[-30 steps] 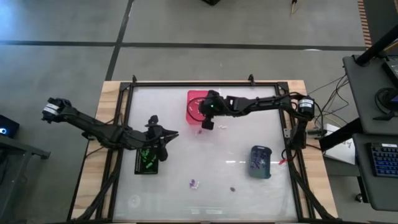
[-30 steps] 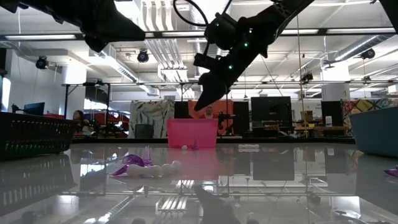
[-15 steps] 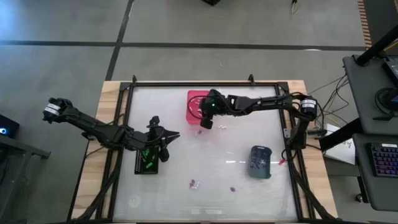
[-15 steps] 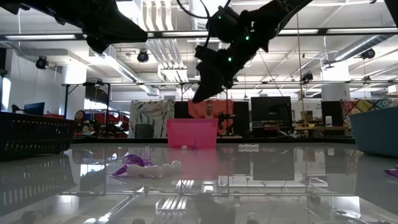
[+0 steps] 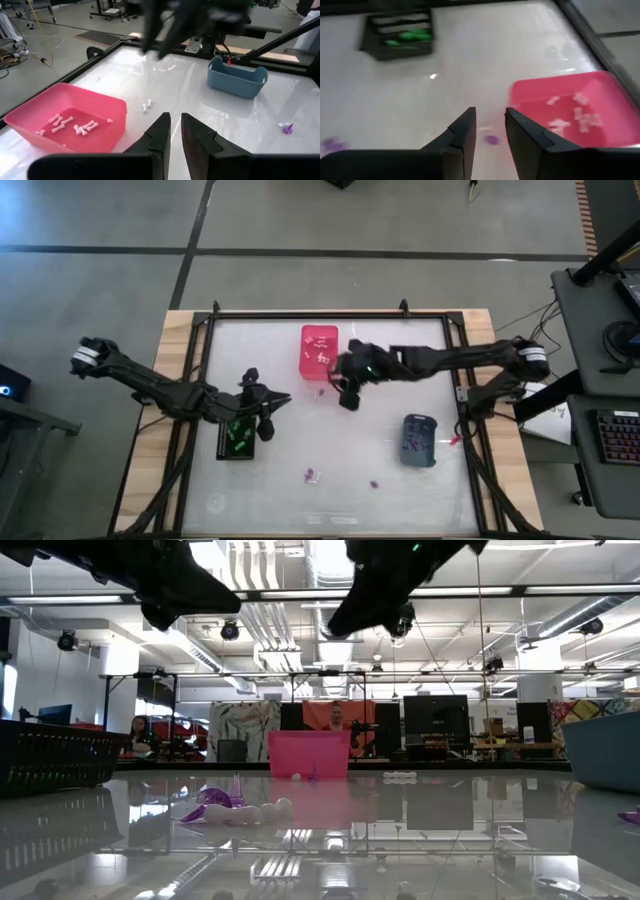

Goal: Sort Halloween decoration
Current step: Put the witch hat toy into the blue bin

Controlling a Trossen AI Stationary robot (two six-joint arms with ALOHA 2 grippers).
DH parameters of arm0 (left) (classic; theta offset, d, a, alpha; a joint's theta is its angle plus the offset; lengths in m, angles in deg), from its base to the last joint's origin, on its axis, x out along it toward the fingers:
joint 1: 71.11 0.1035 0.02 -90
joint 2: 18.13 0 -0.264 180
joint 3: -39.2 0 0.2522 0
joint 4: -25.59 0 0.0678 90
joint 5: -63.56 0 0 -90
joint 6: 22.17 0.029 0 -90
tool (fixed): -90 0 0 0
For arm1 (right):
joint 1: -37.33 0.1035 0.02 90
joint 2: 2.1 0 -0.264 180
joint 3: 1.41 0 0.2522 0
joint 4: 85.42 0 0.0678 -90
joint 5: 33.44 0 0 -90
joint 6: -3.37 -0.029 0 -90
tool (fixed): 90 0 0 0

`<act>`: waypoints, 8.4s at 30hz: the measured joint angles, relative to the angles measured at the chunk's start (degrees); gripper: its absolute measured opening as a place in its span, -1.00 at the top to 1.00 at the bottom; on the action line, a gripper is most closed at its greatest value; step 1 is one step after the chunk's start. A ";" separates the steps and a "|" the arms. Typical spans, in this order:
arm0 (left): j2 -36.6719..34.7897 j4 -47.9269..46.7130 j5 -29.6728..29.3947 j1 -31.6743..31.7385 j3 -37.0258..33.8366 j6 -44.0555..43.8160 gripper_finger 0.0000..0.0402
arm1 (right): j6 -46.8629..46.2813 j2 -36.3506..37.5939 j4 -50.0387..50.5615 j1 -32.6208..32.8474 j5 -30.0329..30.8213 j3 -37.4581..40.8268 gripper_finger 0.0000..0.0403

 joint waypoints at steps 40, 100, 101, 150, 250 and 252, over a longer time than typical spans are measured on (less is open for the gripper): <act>37.16 8.91 -5.09 0.48 12.63 1.79 0.86 | -16.34 9.51 -4.91 27.12 22.56 14.20 0.60; 53.84 28.51 -14.37 9.22 12.52 2.78 0.47 | -13.30 8.91 -5.03 26.93 22.60 15.85 0.61; 53.84 28.51 -14.20 9.30 12.52 2.77 0.47 | -13.29 8.91 -5.05 26.93 22.60 15.85 0.61; 50.66 28.67 -10.62 9.26 15.65 5.55 1.00 | -13.47 10.87 -3.00 27.67 22.49 16.72 0.61; 81.23 35.93 8.63 2.64 71.85 16.60 1.00 | -0.79 40.45 -16.26 49.11 11.52 29.36 0.61; 82.27 34.32 8.63 2.80 73.22 16.56 1.00 | -0.81 40.45 -16.26 49.11 11.52 29.36 0.61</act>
